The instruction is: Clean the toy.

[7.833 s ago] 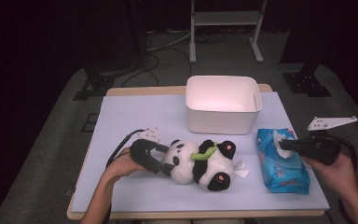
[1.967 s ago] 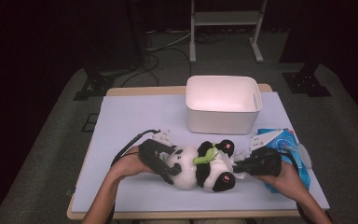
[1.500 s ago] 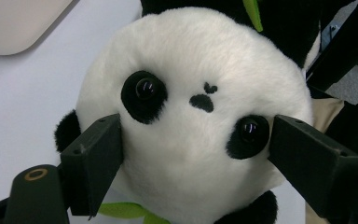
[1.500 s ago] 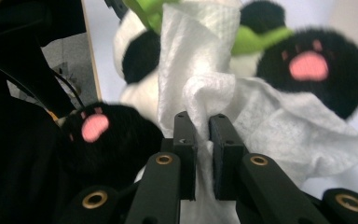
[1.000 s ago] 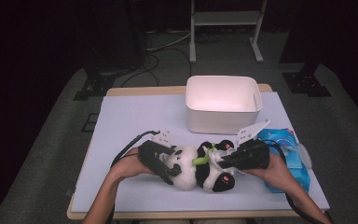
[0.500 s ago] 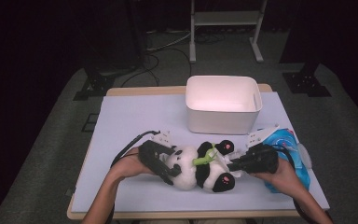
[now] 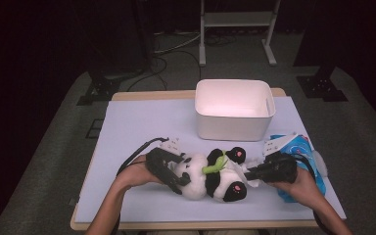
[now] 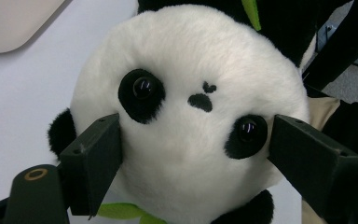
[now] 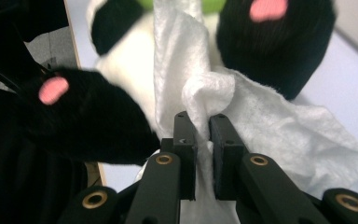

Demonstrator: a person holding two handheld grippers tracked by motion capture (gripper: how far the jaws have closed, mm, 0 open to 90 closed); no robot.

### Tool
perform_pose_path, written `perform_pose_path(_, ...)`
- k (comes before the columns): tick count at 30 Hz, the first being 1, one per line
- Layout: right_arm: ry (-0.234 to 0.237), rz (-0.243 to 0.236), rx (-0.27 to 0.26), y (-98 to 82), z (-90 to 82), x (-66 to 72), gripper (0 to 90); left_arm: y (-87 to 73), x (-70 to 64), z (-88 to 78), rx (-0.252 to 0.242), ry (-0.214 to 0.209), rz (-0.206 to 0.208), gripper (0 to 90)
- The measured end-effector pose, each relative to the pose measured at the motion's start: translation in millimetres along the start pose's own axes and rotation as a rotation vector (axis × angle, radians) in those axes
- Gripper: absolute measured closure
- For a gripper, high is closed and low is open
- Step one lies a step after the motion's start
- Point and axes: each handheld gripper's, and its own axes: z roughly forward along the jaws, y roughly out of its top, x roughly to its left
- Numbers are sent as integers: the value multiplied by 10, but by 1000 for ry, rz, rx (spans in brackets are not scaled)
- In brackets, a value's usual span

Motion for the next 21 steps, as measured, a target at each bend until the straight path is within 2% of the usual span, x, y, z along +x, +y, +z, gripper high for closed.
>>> perform_pose_path(5,-13,-32,-28,166,-97,26,816,1,-23,10,-1,4,6,174)
perform_pose_path(11,-28,-78,-19,423,-123,61,815,-3,-68,17,-5,11,9,174)
perform_pose_path(21,-1,-141,23,835,97,103,816,-23,-86,20,-16,13,10,174)
